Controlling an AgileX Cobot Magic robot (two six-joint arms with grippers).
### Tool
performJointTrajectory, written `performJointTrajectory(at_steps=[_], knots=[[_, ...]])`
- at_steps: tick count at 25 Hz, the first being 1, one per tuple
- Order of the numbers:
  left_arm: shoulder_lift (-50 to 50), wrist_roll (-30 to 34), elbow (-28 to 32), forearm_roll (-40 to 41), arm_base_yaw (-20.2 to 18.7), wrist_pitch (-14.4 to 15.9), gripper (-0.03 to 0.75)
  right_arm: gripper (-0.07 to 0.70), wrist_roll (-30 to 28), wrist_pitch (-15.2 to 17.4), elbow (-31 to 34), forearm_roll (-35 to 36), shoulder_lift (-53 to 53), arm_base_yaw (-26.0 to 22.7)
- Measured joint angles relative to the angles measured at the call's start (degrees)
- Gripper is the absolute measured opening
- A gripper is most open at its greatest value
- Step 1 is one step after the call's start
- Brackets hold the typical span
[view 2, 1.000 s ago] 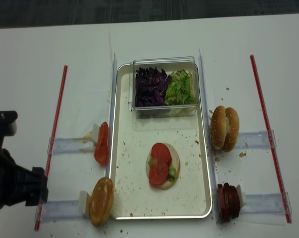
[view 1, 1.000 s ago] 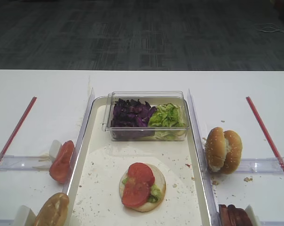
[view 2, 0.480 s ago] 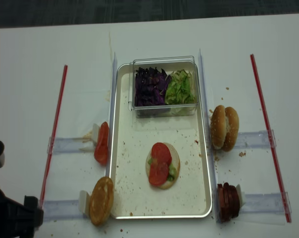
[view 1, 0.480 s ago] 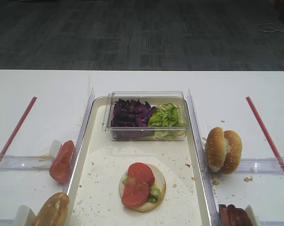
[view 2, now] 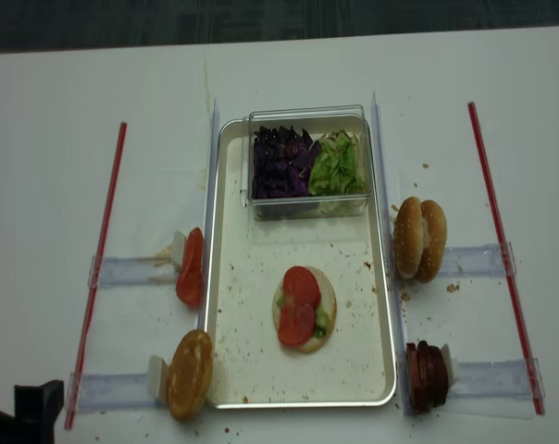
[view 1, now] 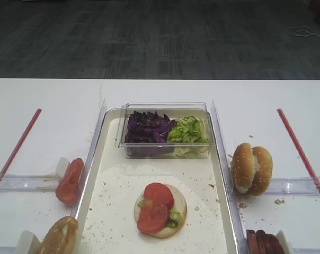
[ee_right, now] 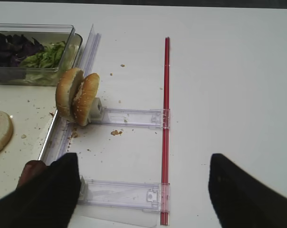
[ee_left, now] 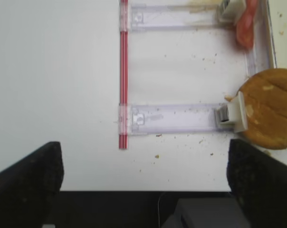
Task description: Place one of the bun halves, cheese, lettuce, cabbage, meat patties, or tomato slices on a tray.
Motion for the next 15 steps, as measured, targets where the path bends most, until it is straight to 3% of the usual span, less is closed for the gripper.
performJointTrajectory(at_steps=[9, 15], knots=[[-18.79, 0.0, 0.0, 0.0, 0.0, 0.72, 0.673, 0.59, 0.0, 0.0, 0.0, 0.0, 0.0, 0.0], [-20.88, 0.0, 0.0, 0.0, 0.0, 1.34, 0.673, 0.59, 0.0, 0.0, 0.0, 0.0, 0.0, 0.0]])
